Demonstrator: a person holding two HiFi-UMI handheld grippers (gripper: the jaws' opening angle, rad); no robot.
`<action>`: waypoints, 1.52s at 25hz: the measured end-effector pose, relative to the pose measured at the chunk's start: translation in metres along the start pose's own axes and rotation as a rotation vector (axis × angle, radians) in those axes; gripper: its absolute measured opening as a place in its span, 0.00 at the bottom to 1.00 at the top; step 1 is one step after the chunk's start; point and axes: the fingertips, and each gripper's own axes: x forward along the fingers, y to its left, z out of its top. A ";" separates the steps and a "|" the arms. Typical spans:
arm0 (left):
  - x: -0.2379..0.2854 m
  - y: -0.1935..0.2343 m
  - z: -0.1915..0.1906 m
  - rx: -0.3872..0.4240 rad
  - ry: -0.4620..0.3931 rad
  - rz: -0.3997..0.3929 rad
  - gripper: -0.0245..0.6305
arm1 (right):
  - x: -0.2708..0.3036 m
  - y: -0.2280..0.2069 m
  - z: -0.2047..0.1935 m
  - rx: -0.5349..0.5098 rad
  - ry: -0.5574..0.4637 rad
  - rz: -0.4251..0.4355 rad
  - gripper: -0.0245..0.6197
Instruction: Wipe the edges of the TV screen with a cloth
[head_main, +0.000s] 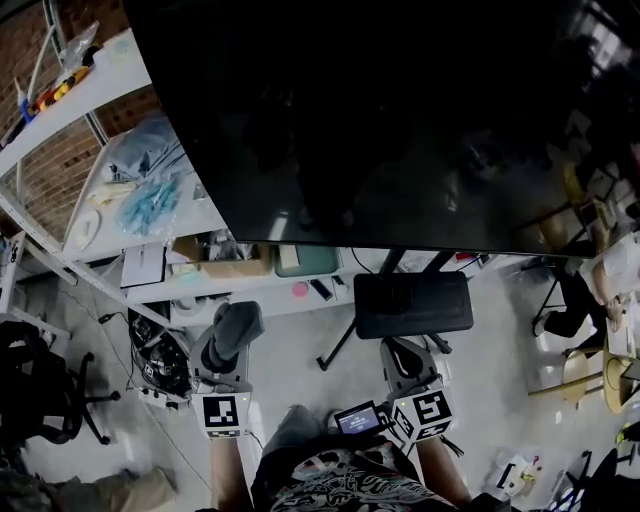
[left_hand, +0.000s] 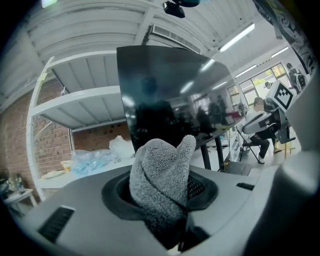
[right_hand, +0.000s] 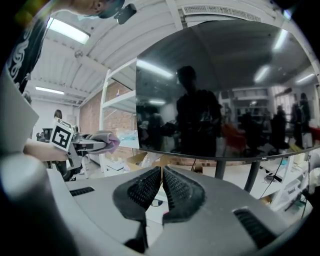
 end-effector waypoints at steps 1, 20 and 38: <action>0.006 0.004 -0.004 -0.011 0.002 0.003 0.30 | 0.007 0.000 0.002 0.001 -0.001 0.001 0.09; 0.130 0.103 -0.073 -0.110 0.164 0.024 0.30 | 0.122 0.009 0.026 -0.006 0.063 -0.071 0.09; 0.193 0.085 -0.074 -0.014 0.191 -0.053 0.30 | 0.138 -0.017 0.025 0.008 0.119 -0.131 0.09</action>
